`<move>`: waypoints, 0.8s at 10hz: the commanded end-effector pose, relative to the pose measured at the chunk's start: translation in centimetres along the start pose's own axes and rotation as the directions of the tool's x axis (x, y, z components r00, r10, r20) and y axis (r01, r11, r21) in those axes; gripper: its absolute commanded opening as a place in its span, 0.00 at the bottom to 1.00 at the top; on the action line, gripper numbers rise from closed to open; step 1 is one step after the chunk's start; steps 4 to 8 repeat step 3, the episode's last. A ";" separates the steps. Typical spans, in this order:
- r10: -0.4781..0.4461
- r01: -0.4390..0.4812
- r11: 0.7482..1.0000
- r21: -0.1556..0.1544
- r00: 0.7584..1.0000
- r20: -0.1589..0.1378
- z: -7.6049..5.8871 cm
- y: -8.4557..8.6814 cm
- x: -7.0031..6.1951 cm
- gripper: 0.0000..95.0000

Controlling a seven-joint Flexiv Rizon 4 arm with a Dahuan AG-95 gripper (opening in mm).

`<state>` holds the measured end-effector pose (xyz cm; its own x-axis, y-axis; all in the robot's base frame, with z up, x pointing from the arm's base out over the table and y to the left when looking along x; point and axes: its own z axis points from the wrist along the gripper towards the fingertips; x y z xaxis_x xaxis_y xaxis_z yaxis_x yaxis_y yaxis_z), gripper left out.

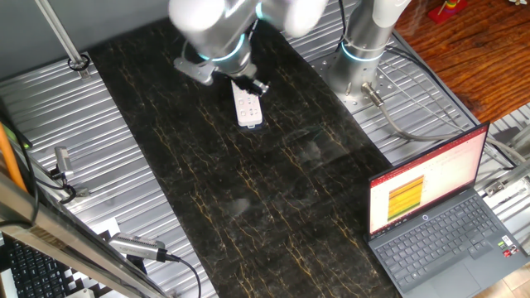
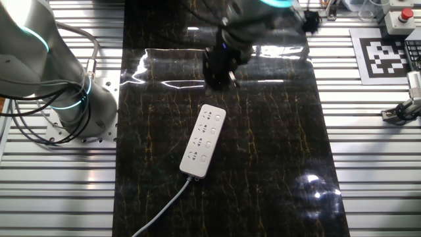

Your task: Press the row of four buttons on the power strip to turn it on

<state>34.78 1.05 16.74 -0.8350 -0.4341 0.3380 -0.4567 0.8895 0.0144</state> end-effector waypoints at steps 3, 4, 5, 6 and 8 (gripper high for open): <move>-0.011 0.011 1.000 -0.008 1.000 -0.006 -0.5 0.5 -0.3 0.00; -0.011 0.011 1.000 -0.008 1.000 -0.006 -0.5 0.5 -0.3 0.00; -0.011 0.011 1.000 -0.008 1.000 -0.006 -0.5 0.5 -0.3 0.00; -0.011 0.011 1.000 -0.008 1.000 -0.006 -0.5 0.5 -0.3 0.00; -0.011 0.011 1.000 -0.008 1.000 -0.006 -0.5 0.5 -0.3 0.00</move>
